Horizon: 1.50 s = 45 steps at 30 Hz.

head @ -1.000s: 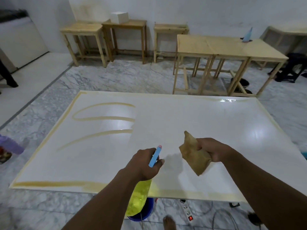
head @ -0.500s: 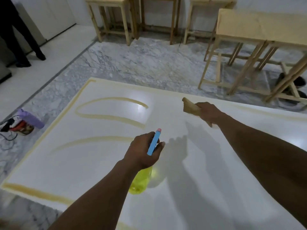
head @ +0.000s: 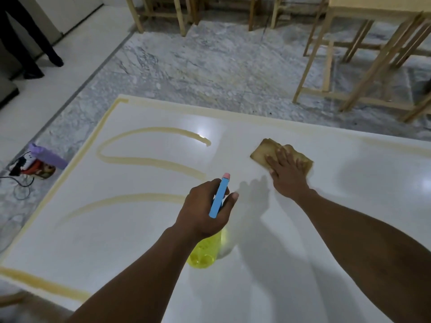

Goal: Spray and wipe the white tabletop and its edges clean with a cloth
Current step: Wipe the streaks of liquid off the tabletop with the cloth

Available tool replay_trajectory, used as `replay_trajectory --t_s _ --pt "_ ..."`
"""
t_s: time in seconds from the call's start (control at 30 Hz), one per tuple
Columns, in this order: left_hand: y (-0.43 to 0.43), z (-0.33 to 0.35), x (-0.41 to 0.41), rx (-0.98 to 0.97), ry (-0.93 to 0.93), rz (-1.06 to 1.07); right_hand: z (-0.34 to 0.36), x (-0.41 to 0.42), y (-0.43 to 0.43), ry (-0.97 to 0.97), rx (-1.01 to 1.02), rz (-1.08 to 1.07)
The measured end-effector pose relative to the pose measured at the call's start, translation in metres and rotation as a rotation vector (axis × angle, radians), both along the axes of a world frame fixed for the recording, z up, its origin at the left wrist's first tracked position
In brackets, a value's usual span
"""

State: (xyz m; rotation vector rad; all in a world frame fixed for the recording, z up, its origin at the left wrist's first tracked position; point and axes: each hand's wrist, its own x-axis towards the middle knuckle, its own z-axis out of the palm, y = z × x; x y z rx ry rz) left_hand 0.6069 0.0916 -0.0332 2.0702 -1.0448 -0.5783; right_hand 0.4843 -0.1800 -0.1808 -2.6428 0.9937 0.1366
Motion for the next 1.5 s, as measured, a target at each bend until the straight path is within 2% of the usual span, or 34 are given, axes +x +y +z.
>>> replay_trajectory --t_s 0.2,0.3,0.63,0.73,0.83,0.9,0.97,1.03,1.07,1.13,1.17,1.23,1.4,1.5 --pt "0.023 -0.004 0.008 0.003 -0.011 0.016 0.003 -0.003 0.041 -0.111 0.001 -0.068" --pt "0.048 -0.002 0.016 -0.001 -0.032 0.018 -0.003 -0.017 0.103 -0.144 -0.040 -0.076" --pt "0.166 0.009 0.026 -0.048 -0.051 -0.018 0.006 -0.047 0.344 -0.012 -0.095 -0.066" --pt "0.209 0.013 0.026 -0.057 -0.006 -0.025 0.011 -0.050 0.406 0.002 -0.037 -0.064" --pt "0.235 0.015 0.031 -0.062 0.020 -0.021 0.027 -0.049 0.427 -0.120 0.058 -0.067" --pt "0.244 0.017 0.035 -0.059 0.024 -0.014 0.052 -0.045 0.415 -0.173 0.286 -0.205" --pt "0.247 0.020 0.040 -0.063 0.022 -0.003 0.081 -0.038 0.393 -0.303 0.725 -0.518" --pt "0.242 0.023 0.043 -0.076 0.015 0.005 0.096 -0.031 0.368 -0.520 1.200 -0.834" --pt "0.238 0.024 0.045 -0.086 0.013 0.011 0.101 -0.027 0.355 -0.592 1.366 -0.922" --pt "0.225 0.025 0.050 -0.097 0.020 0.027 0.109 -0.013 0.323 -0.625 1.535 -0.892" --pt "0.217 0.025 0.052 -0.101 0.026 0.038 0.113 -0.003 0.305 -0.598 1.540 -0.831" --pt "0.197 0.023 0.058 -0.109 0.039 0.067 0.121 0.028 0.261 -0.520 1.395 -0.714" --pt "0.140 0.021 0.079 -0.106 0.040 0.135 0.159 0.135 0.157 -0.262 0.694 -0.277" --pt "0.109 0.021 0.094 -0.115 -0.021 0.167 0.152 0.198 0.087 -0.131 0.298 -0.039"
